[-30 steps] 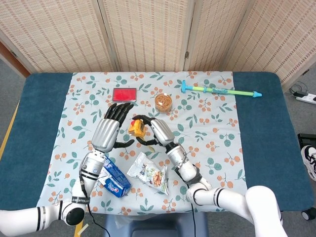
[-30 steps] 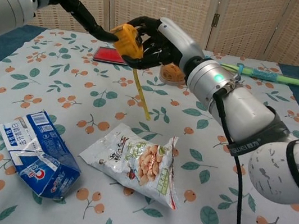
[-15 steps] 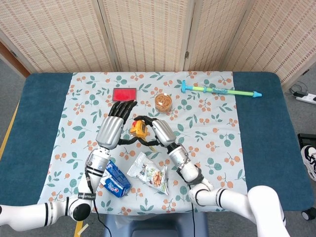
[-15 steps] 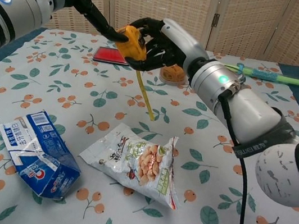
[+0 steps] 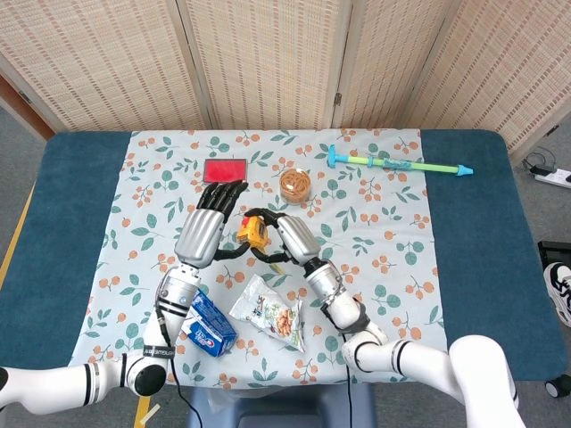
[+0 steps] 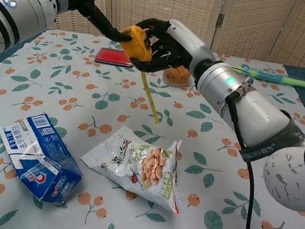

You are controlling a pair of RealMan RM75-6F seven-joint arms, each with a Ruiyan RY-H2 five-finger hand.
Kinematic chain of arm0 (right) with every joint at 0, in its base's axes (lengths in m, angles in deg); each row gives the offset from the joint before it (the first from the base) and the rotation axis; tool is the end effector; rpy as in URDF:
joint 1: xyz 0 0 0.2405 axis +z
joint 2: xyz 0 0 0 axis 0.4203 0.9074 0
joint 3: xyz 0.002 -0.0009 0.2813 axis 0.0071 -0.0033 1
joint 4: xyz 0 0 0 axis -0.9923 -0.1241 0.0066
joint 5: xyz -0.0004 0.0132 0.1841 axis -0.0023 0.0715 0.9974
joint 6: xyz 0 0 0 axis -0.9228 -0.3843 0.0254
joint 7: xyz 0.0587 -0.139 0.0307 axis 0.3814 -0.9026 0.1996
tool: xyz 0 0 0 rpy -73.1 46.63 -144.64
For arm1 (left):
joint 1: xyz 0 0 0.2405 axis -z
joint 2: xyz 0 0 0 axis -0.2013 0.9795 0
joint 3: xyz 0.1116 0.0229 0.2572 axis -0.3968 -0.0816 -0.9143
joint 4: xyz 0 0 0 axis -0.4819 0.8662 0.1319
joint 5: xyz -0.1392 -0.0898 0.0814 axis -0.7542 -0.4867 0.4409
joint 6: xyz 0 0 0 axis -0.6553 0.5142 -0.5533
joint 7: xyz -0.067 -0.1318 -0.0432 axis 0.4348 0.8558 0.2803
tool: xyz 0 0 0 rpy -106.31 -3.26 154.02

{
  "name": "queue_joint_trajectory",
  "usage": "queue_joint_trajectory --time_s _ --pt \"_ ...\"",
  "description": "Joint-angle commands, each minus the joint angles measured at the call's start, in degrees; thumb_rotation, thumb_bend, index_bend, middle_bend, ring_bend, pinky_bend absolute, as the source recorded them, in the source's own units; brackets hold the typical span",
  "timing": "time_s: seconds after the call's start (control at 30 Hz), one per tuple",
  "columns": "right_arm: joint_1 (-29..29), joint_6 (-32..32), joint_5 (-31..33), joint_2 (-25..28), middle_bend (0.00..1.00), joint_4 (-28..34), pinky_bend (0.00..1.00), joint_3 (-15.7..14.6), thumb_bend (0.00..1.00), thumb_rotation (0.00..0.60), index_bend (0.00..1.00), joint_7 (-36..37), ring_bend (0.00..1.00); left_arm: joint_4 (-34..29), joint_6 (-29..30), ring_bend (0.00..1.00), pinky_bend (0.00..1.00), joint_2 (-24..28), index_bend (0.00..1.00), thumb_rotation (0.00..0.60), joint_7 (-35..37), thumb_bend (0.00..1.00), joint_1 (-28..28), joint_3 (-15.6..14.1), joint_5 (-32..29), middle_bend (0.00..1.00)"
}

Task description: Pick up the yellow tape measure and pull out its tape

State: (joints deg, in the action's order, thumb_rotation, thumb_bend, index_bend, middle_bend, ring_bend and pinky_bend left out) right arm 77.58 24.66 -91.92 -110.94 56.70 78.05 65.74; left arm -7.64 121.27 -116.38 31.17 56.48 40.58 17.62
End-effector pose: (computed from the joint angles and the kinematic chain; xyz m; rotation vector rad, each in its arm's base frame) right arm -0.0596 -0.3981 -0.0645 1.6308 -1.4420 1.6561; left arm -0.0786 0.3743 0.0493 -1.5663 -0.9470 -1.3926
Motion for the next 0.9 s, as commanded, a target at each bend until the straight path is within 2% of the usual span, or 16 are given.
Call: queue_joint_trajectory --time_s 0.03,0.23,0.5,0.67,0.9 --pt "-0.1 0.0 0.1 0.0 0.52 -0.1 0.31 -0.1 0.54 0.600 0.56 0.0 0.54 0.3 -0.1 0.10 0.00 -0.1 0.01 0.600 0.0 0.44 0.2 -0.2 -0.1 0.09" --pt "-0.3 0.3 0.3 0.2 0.52 -0.4 0.31 -0.2 0.54 0.600 0.56 0.1 0.54 0.8 0.1 0.10 0.00 -0.1 0.02 0.600 0.2 0.56 0.3 -0.4 -0.3 0.09" --pt "-0.3 0.7 0.5 0.0 0.52 -1.1 0.31 -0.3 0.54 0.600 0.56 0.3 0.54 2.0 0.3 0.12 0.00 -0.7 0.11 0.600 2.3 0.69 0.2 -0.5 0.0 0.09" --pt "-0.2 0.9 0.7 -0.1 0.52 -1.4 0.31 -0.3 0.54 0.600 0.56 0.4 0.54 2.7 0.3 0.12 0.00 -0.9 0.21 0.600 3.0 0.80 0.2 -0.6 0.2 0.11" --pt "-0.2 1.1 0.7 -0.1 0.52 -1.6 0.31 -0.2 0.54 0.600 0.56 0.4 0.54 3.1 -0.1 0.13 0.00 -0.8 0.37 0.600 4.0 0.89 0.2 -0.9 0.5 0.13"
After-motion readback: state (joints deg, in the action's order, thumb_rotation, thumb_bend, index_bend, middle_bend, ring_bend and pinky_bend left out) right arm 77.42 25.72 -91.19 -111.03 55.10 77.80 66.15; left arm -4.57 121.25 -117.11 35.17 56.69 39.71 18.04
